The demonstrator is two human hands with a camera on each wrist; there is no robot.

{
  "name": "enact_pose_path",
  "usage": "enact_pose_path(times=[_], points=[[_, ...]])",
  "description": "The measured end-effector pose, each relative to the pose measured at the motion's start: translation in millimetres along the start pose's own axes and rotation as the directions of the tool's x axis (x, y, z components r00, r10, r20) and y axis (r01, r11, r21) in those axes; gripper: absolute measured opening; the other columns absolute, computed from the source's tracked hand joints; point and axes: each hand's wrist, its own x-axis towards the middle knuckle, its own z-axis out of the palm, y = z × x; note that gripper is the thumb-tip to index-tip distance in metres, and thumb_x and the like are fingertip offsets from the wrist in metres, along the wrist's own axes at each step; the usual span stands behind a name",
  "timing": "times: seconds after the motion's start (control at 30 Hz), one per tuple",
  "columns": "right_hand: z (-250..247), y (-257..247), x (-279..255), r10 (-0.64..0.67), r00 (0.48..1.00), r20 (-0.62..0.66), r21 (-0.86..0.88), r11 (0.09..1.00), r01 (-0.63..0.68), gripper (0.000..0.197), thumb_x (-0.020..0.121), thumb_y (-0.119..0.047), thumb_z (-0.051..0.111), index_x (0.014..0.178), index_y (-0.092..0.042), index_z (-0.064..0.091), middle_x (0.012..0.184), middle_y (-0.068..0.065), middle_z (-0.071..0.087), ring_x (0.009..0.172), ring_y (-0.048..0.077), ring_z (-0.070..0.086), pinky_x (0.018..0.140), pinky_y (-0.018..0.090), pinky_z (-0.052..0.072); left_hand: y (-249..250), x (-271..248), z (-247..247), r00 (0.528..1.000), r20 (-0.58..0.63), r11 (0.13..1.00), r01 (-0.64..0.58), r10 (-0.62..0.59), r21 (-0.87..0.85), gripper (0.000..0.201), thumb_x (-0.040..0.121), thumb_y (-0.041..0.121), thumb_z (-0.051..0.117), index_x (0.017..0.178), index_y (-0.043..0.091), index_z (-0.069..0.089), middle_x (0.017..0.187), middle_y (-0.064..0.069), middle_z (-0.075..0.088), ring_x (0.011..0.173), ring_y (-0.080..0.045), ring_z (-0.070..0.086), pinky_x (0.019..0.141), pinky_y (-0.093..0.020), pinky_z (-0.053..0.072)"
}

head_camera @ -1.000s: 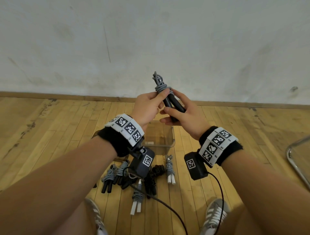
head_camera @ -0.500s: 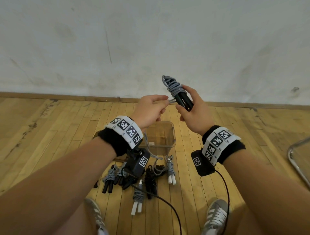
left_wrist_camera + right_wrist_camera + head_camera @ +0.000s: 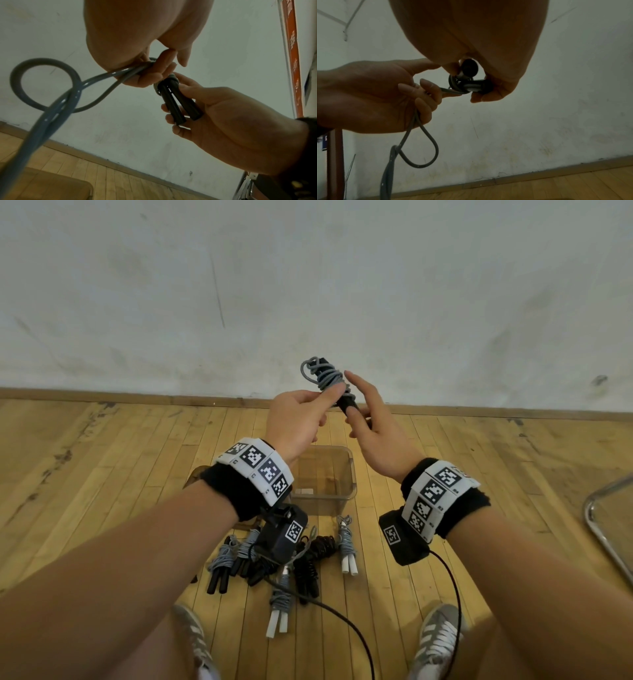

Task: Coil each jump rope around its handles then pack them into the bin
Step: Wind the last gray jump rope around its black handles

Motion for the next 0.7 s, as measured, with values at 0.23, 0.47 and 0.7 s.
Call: enact_pose_path(times=[0.23,0.47,0.7], points=[[0,-8,-2,0.095,0.996,-0.001,0.147,0.985,-0.094,0.075,0.094,-0.025,0.073,0.155,-0.032,0.03,0.111,-0.002,0.063,0.086,0.012,0.068,0.069,0.024,0.058,4,2,0,0.997,0.068,0.991,0.051,-0.043,-0.123,0.034,0.094,0.046,0.069,0.1,0.014,0.08,0.055,0.008,0.047,0.047,-0.008,0.039,0.051,-0.025,0.037],[2,-12,-3,0.156,0.985,0.07,0.371,0.913,-0.171,0.059,0.097,-0.012,0.067,0.149,-0.023,0.042,0.113,0.009,0.072,0.088,0.028,0.076,0.077,0.04,0.064,6,2,0,0.991,0.136,0.988,0.033,-0.012,-0.149,0.044,0.099,0.038,0.064,0.106,-0.005,0.074,0.06,0.002,0.057,0.054,-0.013,0.052,0.066,-0.03,0.049],[-6,-2,2,0.136,0.989,-0.054,0.204,0.971,-0.123,0.07,0.095,-0.006,0.067,0.155,-0.026,0.036,0.117,0.003,0.069,0.075,0.022,0.076,0.066,0.031,0.062,3,3,-2,0.989,0.141,0.999,0.043,-0.041,-0.011,0.029,0.097,0.031,0.069,0.121,0.015,0.072,0.066,0.001,0.069,0.051,-0.012,0.059,0.065,-0.034,0.056]])
